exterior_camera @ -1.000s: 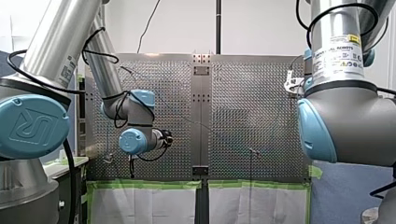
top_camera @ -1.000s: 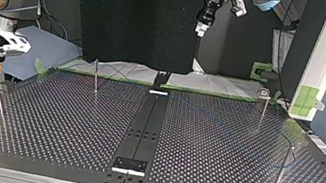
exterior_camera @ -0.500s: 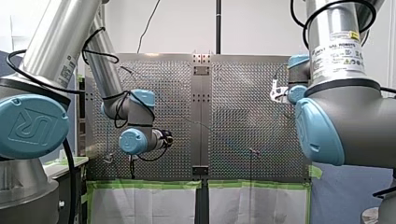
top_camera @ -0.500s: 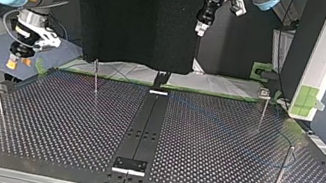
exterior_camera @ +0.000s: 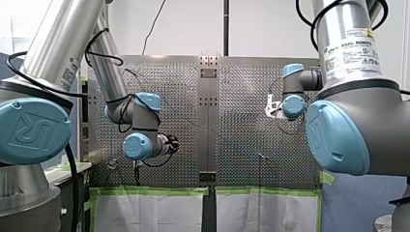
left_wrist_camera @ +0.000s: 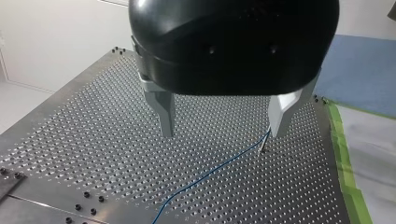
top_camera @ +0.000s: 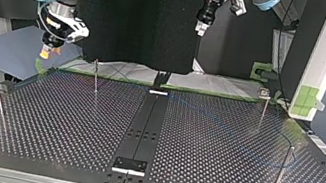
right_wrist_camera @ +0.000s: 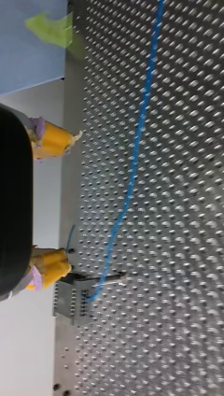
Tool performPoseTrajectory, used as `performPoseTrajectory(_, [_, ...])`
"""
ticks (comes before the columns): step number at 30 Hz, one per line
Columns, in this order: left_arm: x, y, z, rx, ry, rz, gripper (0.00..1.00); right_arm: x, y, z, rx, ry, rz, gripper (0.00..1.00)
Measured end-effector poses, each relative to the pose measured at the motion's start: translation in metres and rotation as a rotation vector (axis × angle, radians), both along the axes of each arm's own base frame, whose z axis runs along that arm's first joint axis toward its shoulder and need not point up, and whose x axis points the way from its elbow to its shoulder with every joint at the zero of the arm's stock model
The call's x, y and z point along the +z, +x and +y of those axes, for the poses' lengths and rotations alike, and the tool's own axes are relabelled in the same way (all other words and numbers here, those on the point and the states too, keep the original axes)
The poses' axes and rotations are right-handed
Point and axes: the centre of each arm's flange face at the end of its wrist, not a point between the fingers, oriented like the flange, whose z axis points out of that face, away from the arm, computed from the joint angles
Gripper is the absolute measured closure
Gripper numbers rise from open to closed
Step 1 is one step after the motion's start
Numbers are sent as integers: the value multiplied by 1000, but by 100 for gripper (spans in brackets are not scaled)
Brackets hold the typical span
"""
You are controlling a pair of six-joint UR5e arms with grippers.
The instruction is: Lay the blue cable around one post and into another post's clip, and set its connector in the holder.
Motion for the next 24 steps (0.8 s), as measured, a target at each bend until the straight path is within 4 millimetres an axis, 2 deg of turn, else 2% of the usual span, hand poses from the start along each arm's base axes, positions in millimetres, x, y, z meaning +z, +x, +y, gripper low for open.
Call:
performPoseTrajectory(9, [1,6,3,23,-22,-5,0,-3,35,22,91,22,17,0])
performPoseTrajectory(24, [12,28,4,142,-26,-46,0,-10,105,77,358,90,21,0])
